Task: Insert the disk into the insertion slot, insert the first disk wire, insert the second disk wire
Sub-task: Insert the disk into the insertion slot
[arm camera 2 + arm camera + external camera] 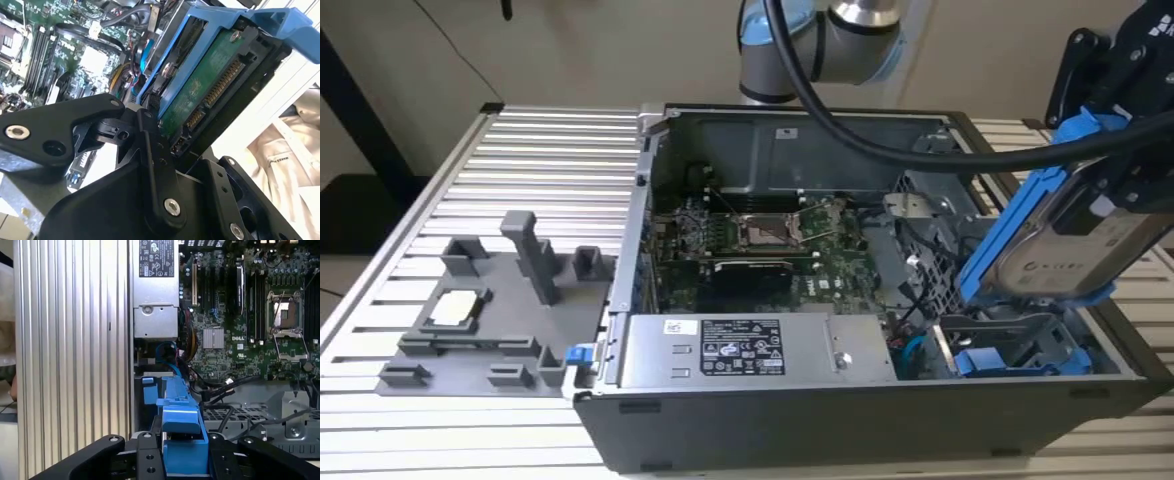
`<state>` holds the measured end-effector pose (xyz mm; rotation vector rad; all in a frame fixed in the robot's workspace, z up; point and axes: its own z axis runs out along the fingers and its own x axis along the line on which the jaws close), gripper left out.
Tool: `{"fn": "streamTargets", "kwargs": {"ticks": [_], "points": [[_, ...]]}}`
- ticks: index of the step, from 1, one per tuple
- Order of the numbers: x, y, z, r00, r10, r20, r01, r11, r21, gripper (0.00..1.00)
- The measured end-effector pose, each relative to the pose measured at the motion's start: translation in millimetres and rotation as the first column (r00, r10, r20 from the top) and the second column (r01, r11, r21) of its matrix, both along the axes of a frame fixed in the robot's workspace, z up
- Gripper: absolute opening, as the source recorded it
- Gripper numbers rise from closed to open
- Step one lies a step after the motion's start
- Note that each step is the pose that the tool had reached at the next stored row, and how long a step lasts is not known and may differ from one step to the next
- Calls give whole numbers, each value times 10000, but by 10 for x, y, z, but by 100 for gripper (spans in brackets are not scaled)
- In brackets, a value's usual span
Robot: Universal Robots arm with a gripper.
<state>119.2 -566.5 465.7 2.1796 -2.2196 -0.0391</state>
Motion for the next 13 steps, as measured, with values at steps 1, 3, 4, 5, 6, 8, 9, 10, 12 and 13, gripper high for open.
{"fn": "streamTargets", "kwargs": {"ticks": [1,3,4,5,6,8,9,10,12,13], "points": [[1,0,-12,10000,1,0,-1,10000,0,33],[3,0,-33,10000,7,0,-7,10000,-1,33],[6,0,-44,10000,21,0,-21,10000,-1,33],[9,0,-55,10000,48,0,-48,10000,-2,33],[11,0,-65,10000,87,0,-87,10000,-2,33],[16,0,-83,9999,147,0,-147,9999,-3,33],[19,0,-92,9999,162,0,-162,9999,-2,33],[22,-1,-101,9998,176,0,-176,9998,-2,33],[27,-1,-120,9998,202,0,-202,9998,-2,33],[30,-2,-130,9998,212,0,-212,9998,-2,33]]}}
